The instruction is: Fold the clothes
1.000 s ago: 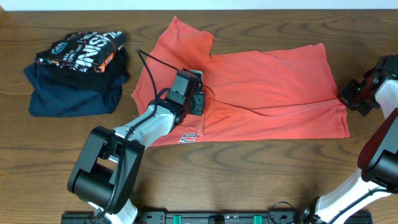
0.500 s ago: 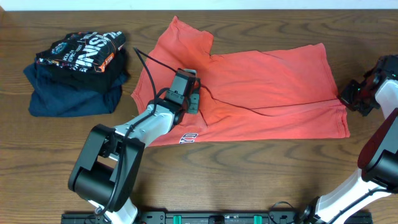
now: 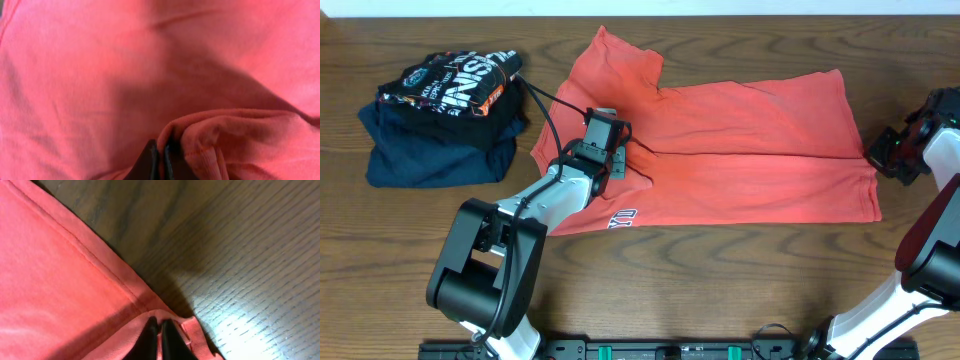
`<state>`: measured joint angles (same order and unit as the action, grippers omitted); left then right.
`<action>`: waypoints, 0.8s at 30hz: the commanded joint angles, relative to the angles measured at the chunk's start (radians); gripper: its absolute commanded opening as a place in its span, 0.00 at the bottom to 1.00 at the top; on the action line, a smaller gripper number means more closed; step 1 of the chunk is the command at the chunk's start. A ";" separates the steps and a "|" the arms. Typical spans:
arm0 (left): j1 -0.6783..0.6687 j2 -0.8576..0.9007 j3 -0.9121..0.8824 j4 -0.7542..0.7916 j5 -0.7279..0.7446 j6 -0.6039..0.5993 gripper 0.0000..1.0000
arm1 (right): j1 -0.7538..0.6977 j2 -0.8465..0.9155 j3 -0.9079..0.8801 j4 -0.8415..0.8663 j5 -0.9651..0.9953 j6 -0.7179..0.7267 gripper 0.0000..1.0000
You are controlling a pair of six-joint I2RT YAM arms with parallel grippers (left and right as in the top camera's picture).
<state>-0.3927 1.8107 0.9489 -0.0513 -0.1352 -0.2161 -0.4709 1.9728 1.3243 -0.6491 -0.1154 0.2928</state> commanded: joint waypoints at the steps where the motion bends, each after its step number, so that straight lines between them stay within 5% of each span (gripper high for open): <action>1: 0.007 0.011 0.018 -0.024 -0.030 -0.018 0.06 | 0.008 0.010 -0.005 0.010 0.009 -0.013 0.08; 14: 0.006 0.011 0.018 -0.154 -0.030 -0.018 0.06 | 0.008 0.010 -0.005 0.027 -0.025 -0.018 0.12; 22: 0.003 -0.022 0.062 -0.192 -0.151 0.074 0.61 | 0.006 0.007 -0.002 -0.025 -0.035 -0.085 0.15; 24: 0.003 -0.050 0.087 -0.216 -0.171 0.083 0.61 | 0.005 0.000 -0.002 -0.025 -0.035 -0.085 0.16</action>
<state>-0.3916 1.8084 0.9863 -0.2409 -0.2253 -0.1673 -0.4709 1.9728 1.3243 -0.6727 -0.1421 0.2413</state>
